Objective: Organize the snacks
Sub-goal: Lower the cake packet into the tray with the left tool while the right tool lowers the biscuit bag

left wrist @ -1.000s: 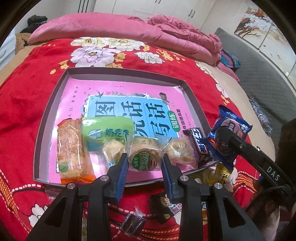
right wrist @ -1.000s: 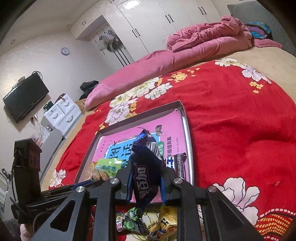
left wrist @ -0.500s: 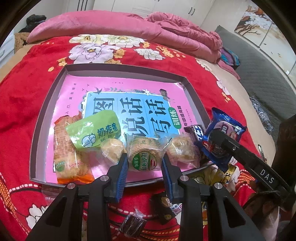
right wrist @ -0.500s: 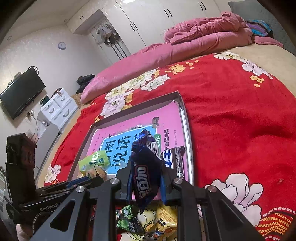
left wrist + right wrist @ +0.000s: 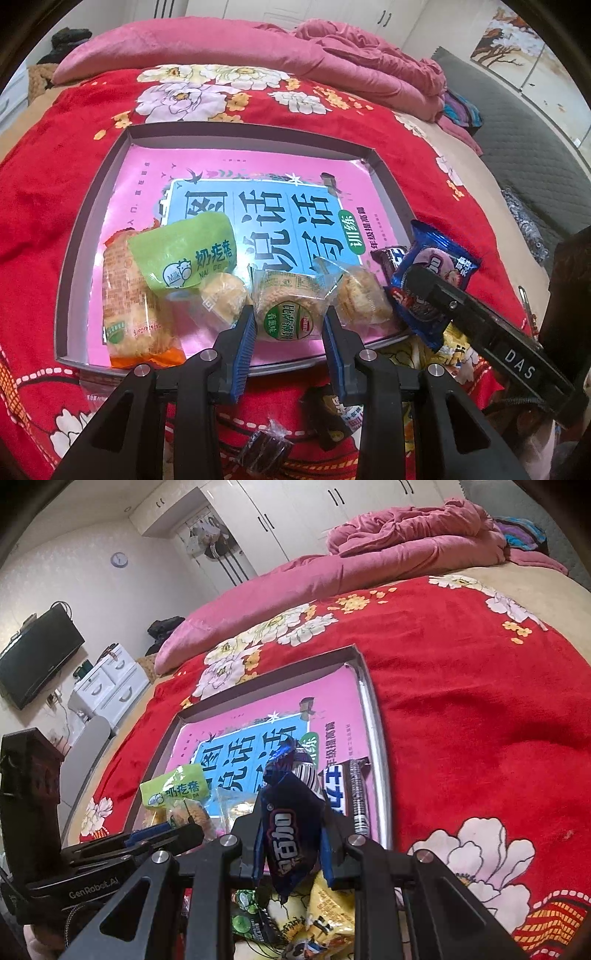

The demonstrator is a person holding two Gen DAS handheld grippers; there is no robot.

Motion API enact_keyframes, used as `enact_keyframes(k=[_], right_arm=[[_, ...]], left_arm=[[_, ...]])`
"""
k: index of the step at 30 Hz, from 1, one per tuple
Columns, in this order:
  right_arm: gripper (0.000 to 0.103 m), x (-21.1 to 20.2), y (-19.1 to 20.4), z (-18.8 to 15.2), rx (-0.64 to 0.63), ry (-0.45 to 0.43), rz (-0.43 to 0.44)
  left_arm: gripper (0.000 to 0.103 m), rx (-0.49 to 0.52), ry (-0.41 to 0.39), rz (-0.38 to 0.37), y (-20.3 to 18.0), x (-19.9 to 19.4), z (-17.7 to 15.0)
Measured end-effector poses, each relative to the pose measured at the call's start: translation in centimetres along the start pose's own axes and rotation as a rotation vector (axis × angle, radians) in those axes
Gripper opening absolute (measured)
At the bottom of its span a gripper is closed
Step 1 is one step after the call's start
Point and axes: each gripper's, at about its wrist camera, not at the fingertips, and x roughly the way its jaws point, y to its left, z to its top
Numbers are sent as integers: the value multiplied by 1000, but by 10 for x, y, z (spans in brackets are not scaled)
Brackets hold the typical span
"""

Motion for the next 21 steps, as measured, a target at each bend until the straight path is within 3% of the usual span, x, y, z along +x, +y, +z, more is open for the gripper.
enact_keyframes(k=[10, 18, 21], right_arm=[[25, 11, 3, -3, -3, 22, 25], [25, 11, 3, -4, -14, 17, -12], [29, 10, 3, -4, -18, 12, -28]], left_arm=[[37, 3, 0, 10, 1, 2, 1], [37, 23, -1, 22, -2, 2, 1], [37, 21, -1, 23, -2, 2, 0]])
